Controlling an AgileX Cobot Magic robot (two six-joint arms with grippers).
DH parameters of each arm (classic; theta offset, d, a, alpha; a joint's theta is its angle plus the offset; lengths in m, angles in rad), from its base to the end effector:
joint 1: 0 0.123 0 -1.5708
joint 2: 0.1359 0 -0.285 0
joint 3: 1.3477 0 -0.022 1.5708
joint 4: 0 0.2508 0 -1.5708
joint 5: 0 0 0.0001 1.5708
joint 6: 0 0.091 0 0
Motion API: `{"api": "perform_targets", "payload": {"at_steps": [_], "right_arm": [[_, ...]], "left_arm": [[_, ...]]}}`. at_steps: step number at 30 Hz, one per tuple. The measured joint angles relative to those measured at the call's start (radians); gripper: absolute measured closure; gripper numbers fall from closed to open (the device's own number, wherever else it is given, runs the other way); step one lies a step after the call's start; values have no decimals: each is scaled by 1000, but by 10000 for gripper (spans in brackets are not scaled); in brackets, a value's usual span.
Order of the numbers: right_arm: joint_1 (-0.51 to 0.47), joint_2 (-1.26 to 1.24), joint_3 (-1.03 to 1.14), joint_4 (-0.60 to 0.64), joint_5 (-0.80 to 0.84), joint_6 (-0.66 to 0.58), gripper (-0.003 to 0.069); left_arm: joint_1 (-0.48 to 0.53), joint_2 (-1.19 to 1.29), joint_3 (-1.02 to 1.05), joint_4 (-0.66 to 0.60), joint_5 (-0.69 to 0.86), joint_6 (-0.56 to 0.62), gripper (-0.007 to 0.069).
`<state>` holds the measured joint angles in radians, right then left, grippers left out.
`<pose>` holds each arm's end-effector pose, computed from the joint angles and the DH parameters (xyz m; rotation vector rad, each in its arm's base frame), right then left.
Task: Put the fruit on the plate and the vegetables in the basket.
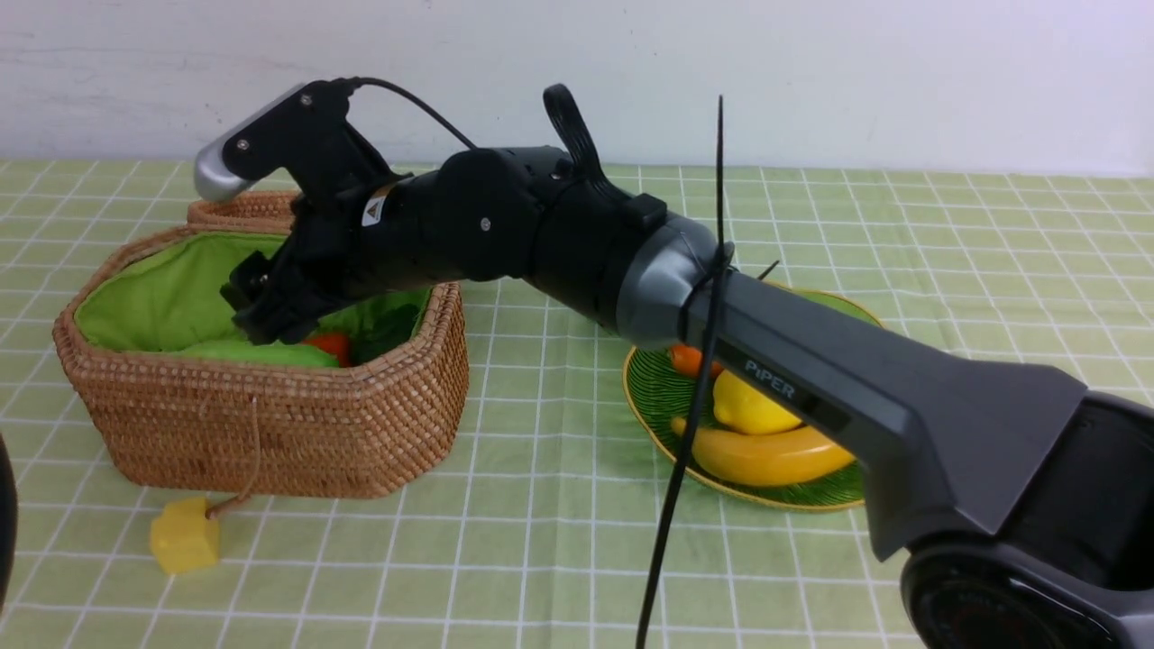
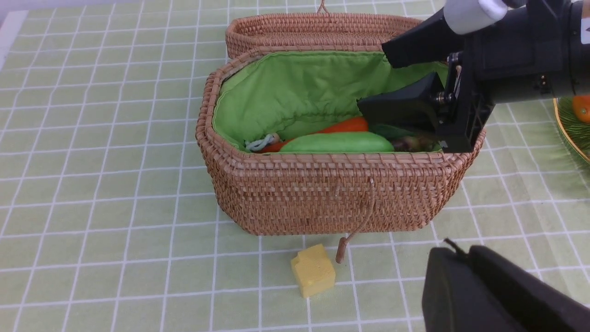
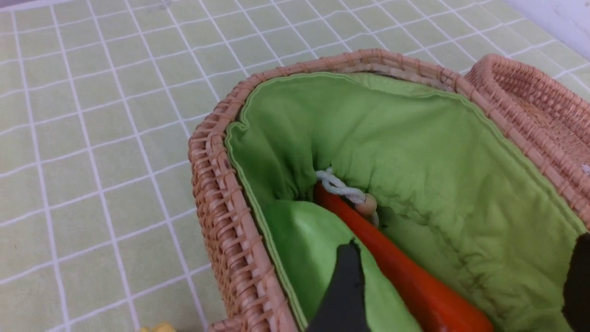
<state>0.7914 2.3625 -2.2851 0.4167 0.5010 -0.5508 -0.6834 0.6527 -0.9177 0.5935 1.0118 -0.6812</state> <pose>0.3801 0.4099 0.2791 -1.0745 1.7639 0.5800 0.1003 -0.0260 0.3889 0.0750 2.0677 -0.0953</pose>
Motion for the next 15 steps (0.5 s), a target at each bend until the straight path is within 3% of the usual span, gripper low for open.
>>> {"api": "perform_targets", "payload": {"at_steps": [5, 9, 10, 14, 15], "right_arm": [[0, -58, 0, -22, 133, 16, 176], [0, -205, -1, -135, 416, 157, 349], [0, -205, -1, -142, 431, 165, 358], [0, -346, -3, -270, 704, 312, 576], [0, -363, -3, -294, 725, 332, 602]], "left_arm": [[0, 0, 0, 0, -4, 0, 591], [0, 0, 0, -6, -24, 15, 589], [0, 0, 0, -7, -26, 18, 589], [0, -4, 0, -75, -108, 85, 589], [0, -10, 0, -87, -127, 93, 589]]}}
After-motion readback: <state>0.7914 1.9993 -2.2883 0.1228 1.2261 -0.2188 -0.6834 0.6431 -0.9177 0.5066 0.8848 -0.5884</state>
